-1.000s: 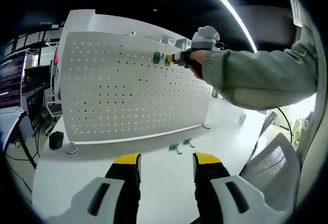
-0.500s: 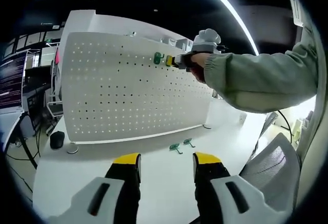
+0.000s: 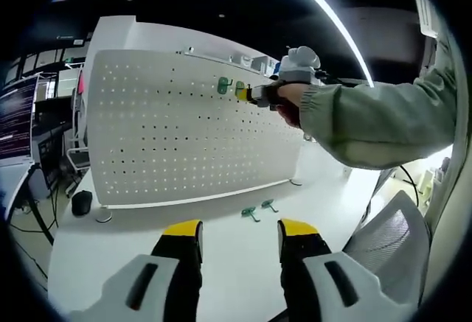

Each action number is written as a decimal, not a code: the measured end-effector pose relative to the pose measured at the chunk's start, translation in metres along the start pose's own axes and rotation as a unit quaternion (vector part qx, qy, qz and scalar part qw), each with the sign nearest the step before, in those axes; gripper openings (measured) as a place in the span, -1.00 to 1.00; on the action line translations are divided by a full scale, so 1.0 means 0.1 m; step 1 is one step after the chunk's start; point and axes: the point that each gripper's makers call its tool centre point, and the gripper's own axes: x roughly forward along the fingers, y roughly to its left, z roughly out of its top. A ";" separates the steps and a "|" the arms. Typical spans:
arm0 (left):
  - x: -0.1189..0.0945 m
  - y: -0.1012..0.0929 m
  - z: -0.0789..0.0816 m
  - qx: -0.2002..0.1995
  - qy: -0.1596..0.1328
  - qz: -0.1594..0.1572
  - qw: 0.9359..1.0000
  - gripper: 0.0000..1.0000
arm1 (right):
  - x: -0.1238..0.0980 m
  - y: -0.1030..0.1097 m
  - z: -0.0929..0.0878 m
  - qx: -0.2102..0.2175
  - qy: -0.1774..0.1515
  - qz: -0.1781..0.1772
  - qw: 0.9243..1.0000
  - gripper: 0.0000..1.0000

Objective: Insert the hook assembly into the mounting plate slot until the hook locks in place.

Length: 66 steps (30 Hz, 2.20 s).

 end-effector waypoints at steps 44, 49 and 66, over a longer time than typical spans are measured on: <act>-0.12 -0.33 -0.02 0.022 0.009 -0.005 1.000 -0.15 | -1.01 -0.18 -1.16 -0.004 0.110 0.032 0.993 -0.31; -0.10 -0.33 0.01 0.027 0.007 -0.002 1.000 -0.15 | -1.17 -0.22 -1.27 -0.004 0.123 0.040 0.992 -0.28; 0.02 -0.34 0.03 0.040 0.024 0.001 0.999 -0.13 | -1.69 -0.47 -1.63 0.009 0.164 0.046 0.985 -0.23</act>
